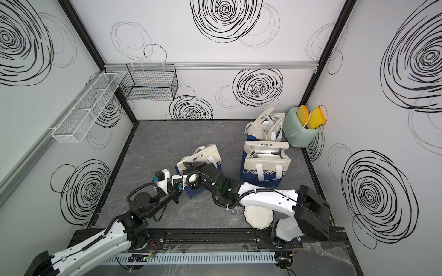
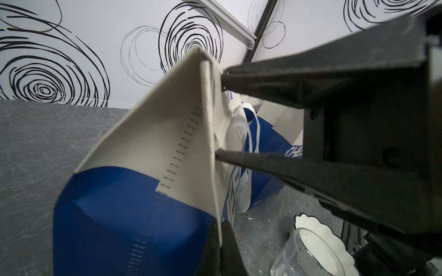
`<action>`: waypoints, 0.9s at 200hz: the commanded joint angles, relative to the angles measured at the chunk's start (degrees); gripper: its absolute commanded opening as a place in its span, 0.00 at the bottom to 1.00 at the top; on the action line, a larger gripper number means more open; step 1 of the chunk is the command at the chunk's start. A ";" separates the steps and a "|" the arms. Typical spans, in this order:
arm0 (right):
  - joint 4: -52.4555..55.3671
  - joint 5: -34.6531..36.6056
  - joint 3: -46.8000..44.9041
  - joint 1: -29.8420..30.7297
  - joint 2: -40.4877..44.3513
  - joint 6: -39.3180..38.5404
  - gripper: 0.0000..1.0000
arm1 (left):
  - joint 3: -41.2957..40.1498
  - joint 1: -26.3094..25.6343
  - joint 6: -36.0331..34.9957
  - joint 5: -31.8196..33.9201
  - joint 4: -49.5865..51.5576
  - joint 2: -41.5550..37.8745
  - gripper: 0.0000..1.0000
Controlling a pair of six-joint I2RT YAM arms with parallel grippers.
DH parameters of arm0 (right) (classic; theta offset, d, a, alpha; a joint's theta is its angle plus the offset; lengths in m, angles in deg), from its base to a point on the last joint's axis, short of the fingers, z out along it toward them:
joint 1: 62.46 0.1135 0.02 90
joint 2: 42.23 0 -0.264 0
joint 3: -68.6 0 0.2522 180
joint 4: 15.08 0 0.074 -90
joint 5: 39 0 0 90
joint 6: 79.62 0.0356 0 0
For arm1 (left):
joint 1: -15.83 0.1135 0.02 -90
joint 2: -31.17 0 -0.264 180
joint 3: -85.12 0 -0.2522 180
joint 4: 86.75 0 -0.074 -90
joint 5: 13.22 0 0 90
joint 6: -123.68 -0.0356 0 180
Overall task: Open the takeout bag
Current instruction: Open the takeout bag at the center of the board.
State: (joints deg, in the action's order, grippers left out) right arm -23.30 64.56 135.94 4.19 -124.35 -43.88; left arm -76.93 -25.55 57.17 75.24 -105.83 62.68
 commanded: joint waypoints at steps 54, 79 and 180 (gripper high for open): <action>-4.53 5.10 0.22 0.22 -1.22 -3.88 0.38 | 1.44 -0.86 -0.73 -1.08 -3.48 -0.72 0.00; -6.70 7.61 0.27 0.23 -2.07 -4.58 0.38 | 1.55 -0.88 -0.67 -1.11 -3.37 -0.65 0.00; -2.13 3.60 1.07 0.14 -1.62 -3.66 0.15 | 1.62 -0.98 -0.47 -0.83 -2.88 -0.95 0.00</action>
State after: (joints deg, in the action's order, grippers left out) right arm -25.64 68.34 135.94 4.70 -125.77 -47.27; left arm -76.93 -25.70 57.14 76.00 -105.70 62.65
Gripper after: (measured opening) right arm 0.178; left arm 0.059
